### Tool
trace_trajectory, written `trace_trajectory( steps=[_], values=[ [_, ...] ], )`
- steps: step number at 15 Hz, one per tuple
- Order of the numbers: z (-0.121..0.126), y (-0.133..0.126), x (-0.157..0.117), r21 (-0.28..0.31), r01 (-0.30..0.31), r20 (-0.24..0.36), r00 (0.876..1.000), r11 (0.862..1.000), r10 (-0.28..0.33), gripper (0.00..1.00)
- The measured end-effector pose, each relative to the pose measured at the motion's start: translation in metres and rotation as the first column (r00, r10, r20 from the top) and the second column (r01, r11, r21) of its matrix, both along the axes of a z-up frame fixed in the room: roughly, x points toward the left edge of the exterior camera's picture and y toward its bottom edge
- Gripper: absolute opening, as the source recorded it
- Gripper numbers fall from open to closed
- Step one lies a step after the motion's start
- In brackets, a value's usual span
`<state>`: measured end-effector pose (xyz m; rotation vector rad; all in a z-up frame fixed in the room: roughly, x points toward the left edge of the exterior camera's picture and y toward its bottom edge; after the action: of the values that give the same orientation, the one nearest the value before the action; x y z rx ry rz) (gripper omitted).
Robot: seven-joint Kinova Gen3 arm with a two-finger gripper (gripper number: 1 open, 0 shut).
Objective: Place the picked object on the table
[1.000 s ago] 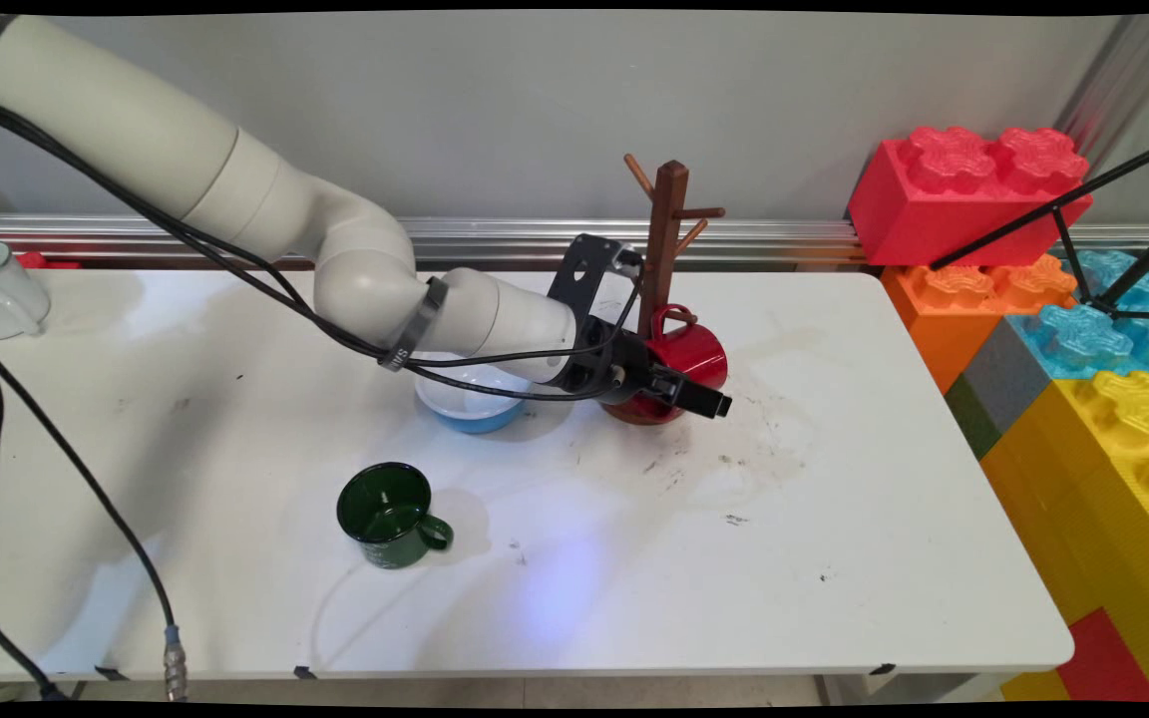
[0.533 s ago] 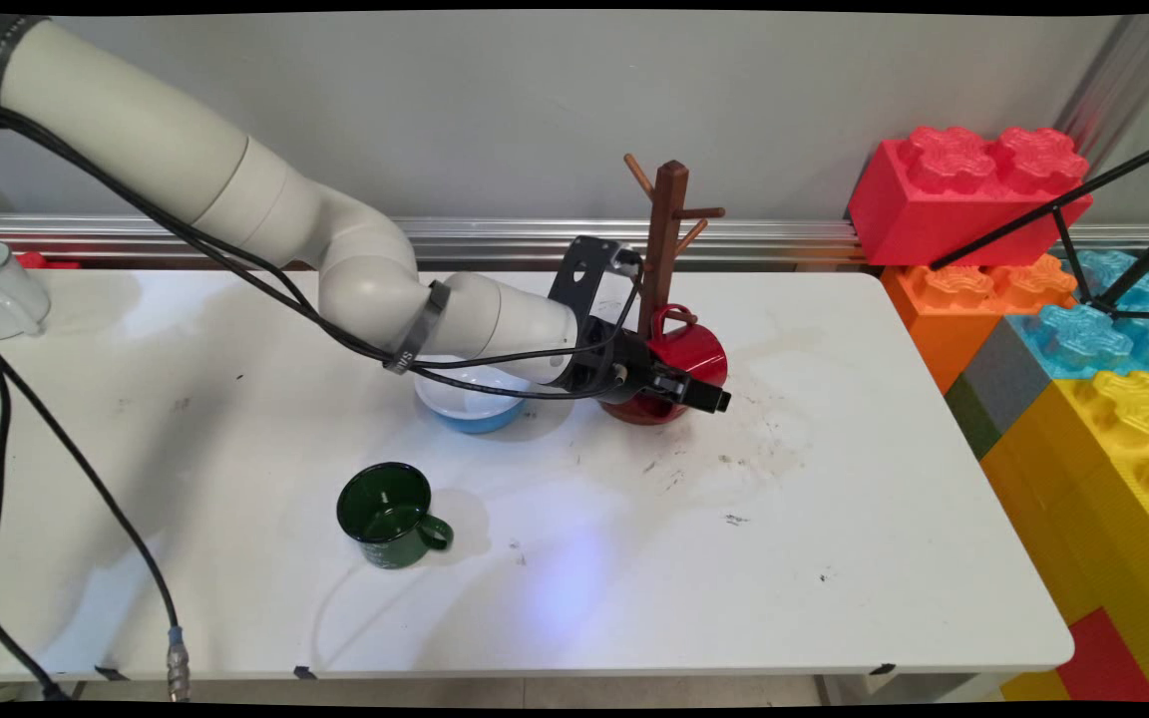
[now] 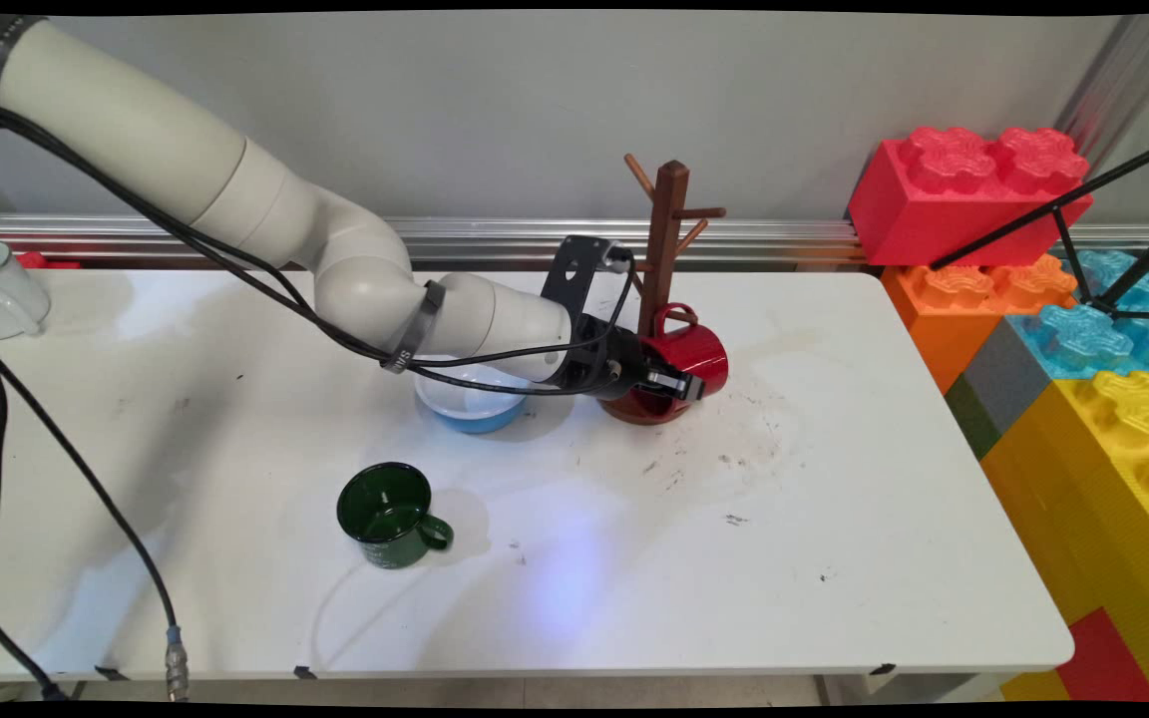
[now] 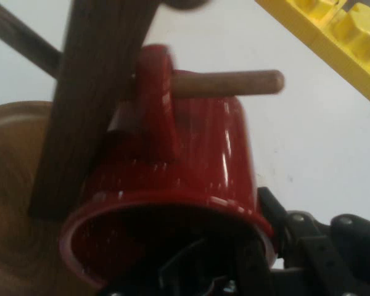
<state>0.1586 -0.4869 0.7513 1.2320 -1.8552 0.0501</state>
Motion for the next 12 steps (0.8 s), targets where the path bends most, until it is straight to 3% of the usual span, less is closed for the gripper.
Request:
trace_trajectory(
  steps=[12],
  values=[
    [0.0095,0.0087,0.0036,0.015,0.015,-0.056,0.998,1.0,-0.014,0.0]
  ],
)
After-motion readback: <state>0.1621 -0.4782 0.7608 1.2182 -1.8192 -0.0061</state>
